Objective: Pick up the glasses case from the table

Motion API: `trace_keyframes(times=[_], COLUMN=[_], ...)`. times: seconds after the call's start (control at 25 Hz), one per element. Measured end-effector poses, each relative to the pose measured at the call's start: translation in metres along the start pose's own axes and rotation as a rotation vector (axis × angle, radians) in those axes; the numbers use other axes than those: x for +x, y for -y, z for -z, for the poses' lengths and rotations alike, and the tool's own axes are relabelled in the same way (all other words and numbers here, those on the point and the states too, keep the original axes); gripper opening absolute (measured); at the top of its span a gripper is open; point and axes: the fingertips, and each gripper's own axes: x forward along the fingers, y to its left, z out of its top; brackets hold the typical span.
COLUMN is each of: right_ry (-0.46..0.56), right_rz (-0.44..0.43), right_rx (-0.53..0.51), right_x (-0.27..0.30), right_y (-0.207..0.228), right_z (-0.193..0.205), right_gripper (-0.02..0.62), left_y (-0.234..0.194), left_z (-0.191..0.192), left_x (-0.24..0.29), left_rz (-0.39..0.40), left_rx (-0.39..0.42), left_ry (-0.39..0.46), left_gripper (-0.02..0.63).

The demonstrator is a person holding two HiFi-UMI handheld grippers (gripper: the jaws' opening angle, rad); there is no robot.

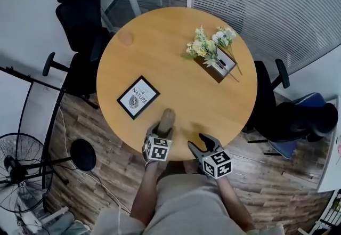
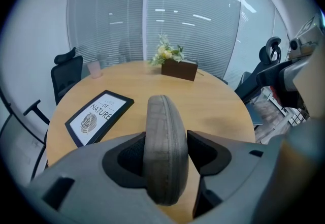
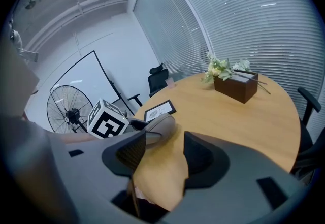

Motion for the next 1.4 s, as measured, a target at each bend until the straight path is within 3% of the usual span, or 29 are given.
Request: trace_keyframes(times=[0.52, 0.84, 1.4], right_ry=[0.002, 0.023, 0.063], right_rz=[-0.065, -0.098, -0.191], right_rx=[-0.036, -0.062, -0.073], right_x=[-0.008, -0.027, -0.061], right_y=[-0.003, 0.001, -0.005], right_z=[0.000, 0.000, 0.006], right_gripper=[0.229, 0.227, 0.224], left_y=[0.016, 0.041, 0.098], left_z=[-0.024, -0.049, -0.047], left_x=[-0.033, -0.064, -0.107], left_rz=[0.005, -0.013, -0.078], left_rx=[-0.066, -0.045, -0.028], left_ry=[0.133, 0.229, 0.270], left_gripper=[0.247, 0.247, 0.247])
